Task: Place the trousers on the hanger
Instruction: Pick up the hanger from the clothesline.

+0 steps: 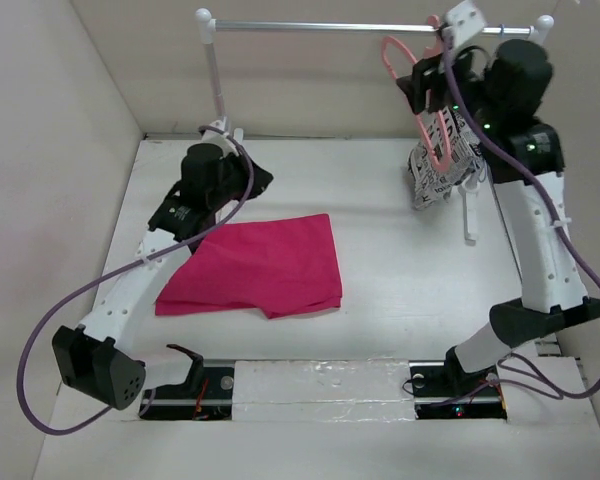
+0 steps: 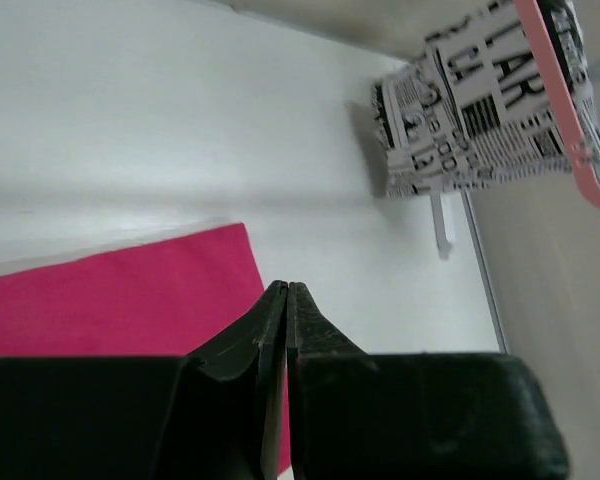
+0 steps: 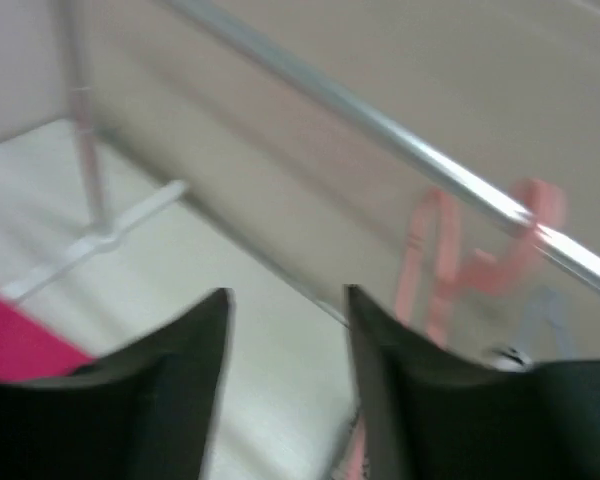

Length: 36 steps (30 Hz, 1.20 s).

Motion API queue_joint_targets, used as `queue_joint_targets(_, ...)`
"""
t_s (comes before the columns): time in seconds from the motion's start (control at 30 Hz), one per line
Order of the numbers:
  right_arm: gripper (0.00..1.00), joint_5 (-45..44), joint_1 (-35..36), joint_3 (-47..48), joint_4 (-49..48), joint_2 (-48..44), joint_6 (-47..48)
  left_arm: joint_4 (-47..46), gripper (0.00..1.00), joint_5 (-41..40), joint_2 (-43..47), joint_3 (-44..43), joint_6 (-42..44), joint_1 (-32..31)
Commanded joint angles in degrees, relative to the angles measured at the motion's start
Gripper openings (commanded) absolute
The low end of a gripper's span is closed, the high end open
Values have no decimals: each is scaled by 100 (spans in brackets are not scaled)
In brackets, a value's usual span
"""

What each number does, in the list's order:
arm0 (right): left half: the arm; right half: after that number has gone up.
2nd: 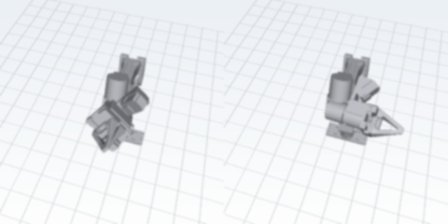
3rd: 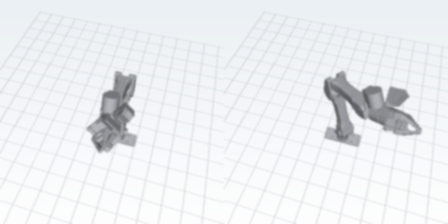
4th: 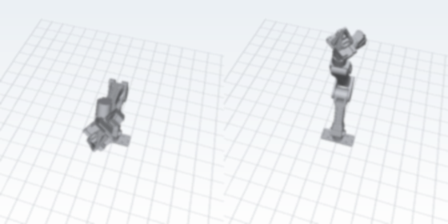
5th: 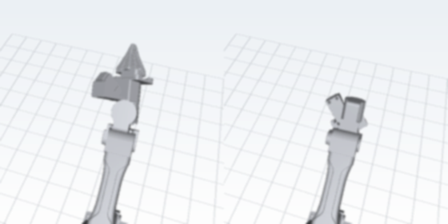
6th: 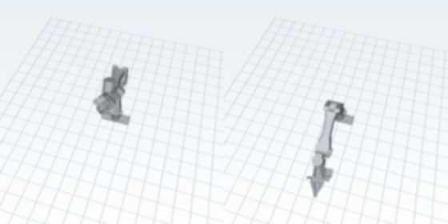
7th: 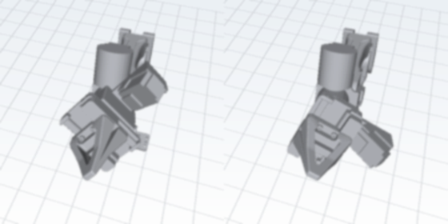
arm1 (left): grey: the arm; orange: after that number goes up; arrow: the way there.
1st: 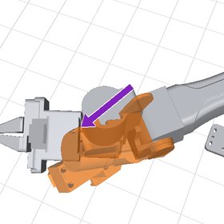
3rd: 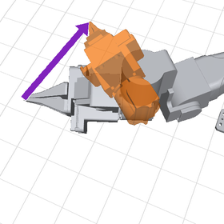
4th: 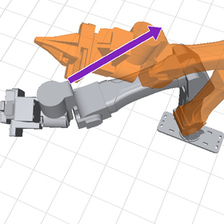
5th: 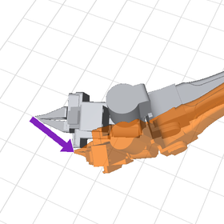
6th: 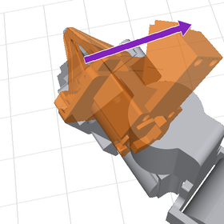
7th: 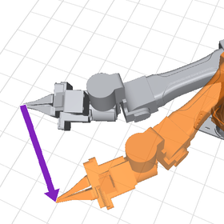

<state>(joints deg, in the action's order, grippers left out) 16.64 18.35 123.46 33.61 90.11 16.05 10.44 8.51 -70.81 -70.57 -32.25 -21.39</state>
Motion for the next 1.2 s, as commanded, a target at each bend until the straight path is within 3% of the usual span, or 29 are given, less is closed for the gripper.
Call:
queue_joint_targets(0.0, 69, -250, -699, 169, 718, 139, 346, -103, 0, -324, 75, -10, 281, -566)
queue_joint_targets(0.07, 85, -311, -1268, 48, 691, 113, 381, -173, 4, -377, 102, 130, 298, -1083)
queue_joint_targets(0.1, 87, -146, -1438, 38, 717, 173, 390, -156, 16, -420, 85, 200, 290, -1252)
queue_joint_targets(0.13, 87, -144, -1439, 38, 718, 174, 390, -130, 16, -438, 84, 201, 289, -1254)
queue_joint_targets(0.17, 88, -39, -1500, 29, 831, 296, 433, -156, 36, -325, 41, 384, 220, -1254)
queue_joint_targets(0.27, 89, -90, -1440, -67, 1007, 437, 512, -200, 44, -263, 40, 578, 96, -1254)
queue_joint_targets(0.37, 84, -565, -1439, -609, 668, 324, 478, -244, 44, -262, 102, 737, 52, -1254)
queue_joint_targets(0.5, 80, -304, -1676, -1236, 146, 191, 311, -183, 44, -245, 137, 816, 96, -1254)
queue_joint_targets(0.53, 77, -224, -1677, -1245, 155, 261, 302, -174, 44, -245, 128, 816, 105, -1254)
queue_joint_targets(0.63, 49, -214, -1677, -1447, 24, 245, 267, -138, 42, -297, 164, 843, 87, -1254)
queue_joint_targets(0.67, 33, -240, -1677, -1543, -212, 140, 232, -130, 42, -306, 181, 817, 79, -1254)
queue_joint_targets(0.77, 5, -389, -1554, -1737, -512, -54, 153, -103, 42, -306, 146, 694, 87, -1254)
queue_joint_targets(0.8, 0, -573, -1414, -1711, -530, -63, 152, -86, 42, -306, 111, 632, 96, -1254)
queue_joint_targets(1.0, 0, -1355, -1079, -1386, -574, -265, 161, 230, 54, -254, -258, -500, 210, -1254)
queue_joint_targets(1.17, 0, -1287, -938, -1840, -741, -625, 109, 345, 59, 238, -644, -1633, 140, -1254)
